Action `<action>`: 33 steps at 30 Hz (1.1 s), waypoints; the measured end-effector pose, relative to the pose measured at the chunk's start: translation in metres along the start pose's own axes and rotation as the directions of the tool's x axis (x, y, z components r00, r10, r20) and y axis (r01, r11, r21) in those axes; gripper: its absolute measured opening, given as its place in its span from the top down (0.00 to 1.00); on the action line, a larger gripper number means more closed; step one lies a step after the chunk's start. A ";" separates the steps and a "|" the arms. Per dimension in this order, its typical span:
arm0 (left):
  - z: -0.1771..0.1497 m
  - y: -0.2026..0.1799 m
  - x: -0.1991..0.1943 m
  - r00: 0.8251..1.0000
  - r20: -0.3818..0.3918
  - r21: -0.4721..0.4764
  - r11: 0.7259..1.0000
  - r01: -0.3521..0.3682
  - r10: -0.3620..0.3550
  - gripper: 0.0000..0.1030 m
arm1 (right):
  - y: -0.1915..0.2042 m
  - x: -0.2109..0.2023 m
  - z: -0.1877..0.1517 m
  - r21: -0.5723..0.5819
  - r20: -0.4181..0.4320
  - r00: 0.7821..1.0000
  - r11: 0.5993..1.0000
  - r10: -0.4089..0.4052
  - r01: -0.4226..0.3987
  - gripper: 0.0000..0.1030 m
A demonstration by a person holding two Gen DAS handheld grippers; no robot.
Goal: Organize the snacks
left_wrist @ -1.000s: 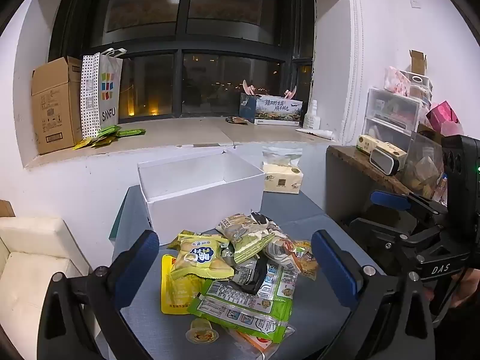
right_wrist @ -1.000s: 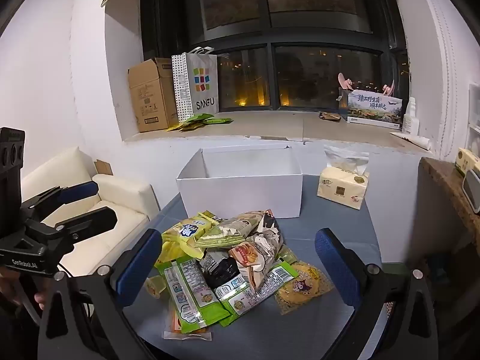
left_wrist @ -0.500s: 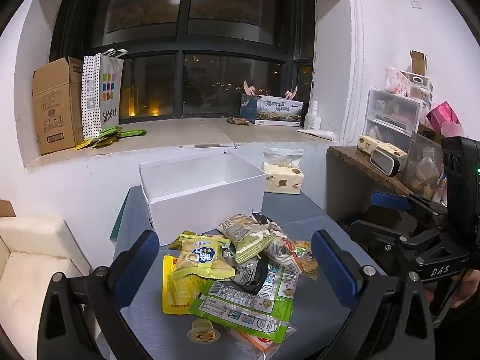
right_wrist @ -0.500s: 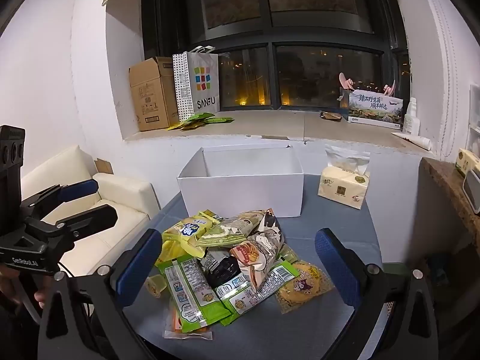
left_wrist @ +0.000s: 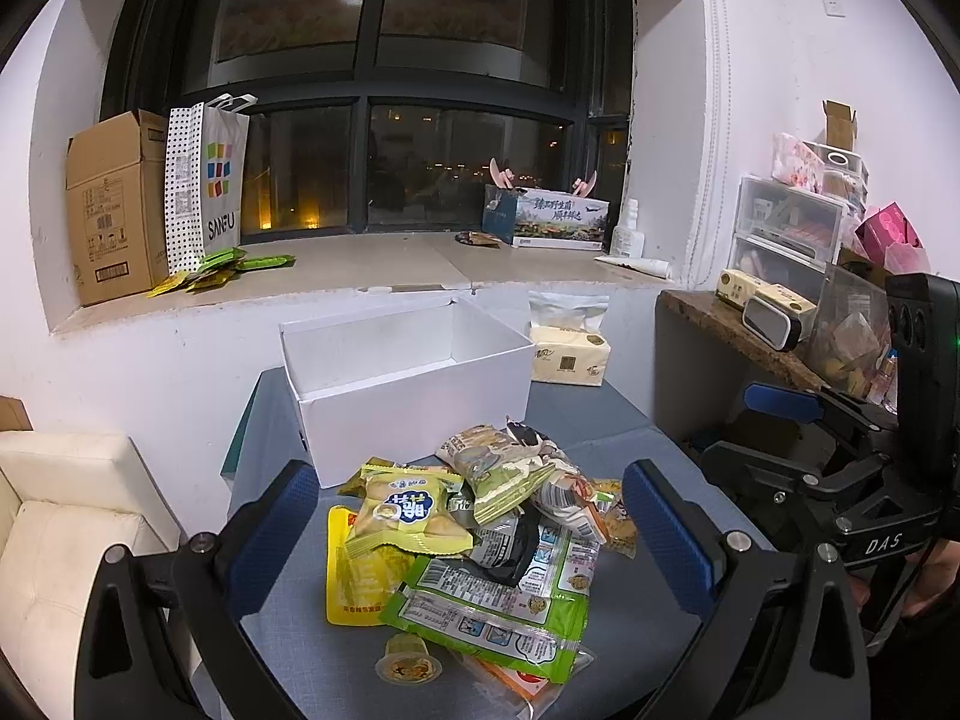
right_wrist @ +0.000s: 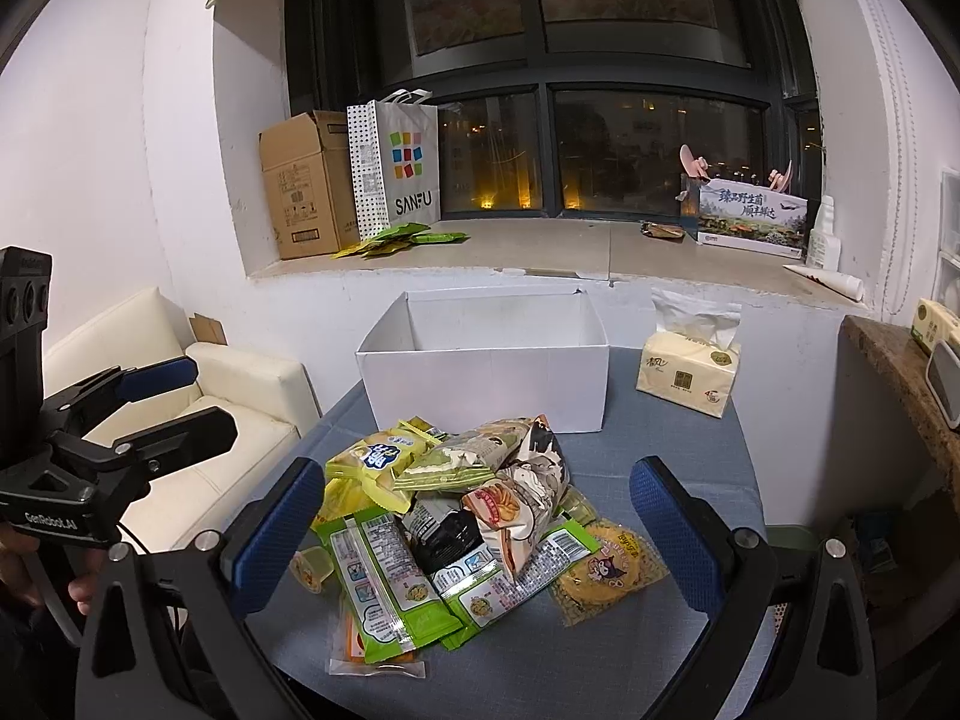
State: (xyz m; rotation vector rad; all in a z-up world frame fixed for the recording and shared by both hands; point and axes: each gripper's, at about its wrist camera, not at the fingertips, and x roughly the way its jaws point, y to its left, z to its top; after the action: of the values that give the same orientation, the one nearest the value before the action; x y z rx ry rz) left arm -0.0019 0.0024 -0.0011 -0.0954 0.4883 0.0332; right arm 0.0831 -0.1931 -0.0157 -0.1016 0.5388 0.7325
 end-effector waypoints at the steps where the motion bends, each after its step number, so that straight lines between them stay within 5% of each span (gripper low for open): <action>1: 0.000 0.000 0.000 1.000 0.000 -0.001 1.000 0.001 -0.001 0.00 | 0.000 0.000 0.000 -0.001 -0.001 1.000 1.000 0.000 0.000 0.00; 33: 0.000 -0.001 0.000 1.000 -0.005 0.011 1.000 -0.003 0.003 0.00 | 0.002 0.002 -0.003 -0.005 -0.010 1.000 1.000 -0.002 0.002 0.00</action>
State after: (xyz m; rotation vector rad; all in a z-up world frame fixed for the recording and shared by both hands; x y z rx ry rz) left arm -0.0019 0.0010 -0.0010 -0.0837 0.4933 0.0336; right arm 0.0814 -0.1911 -0.0184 -0.1104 0.5460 0.7321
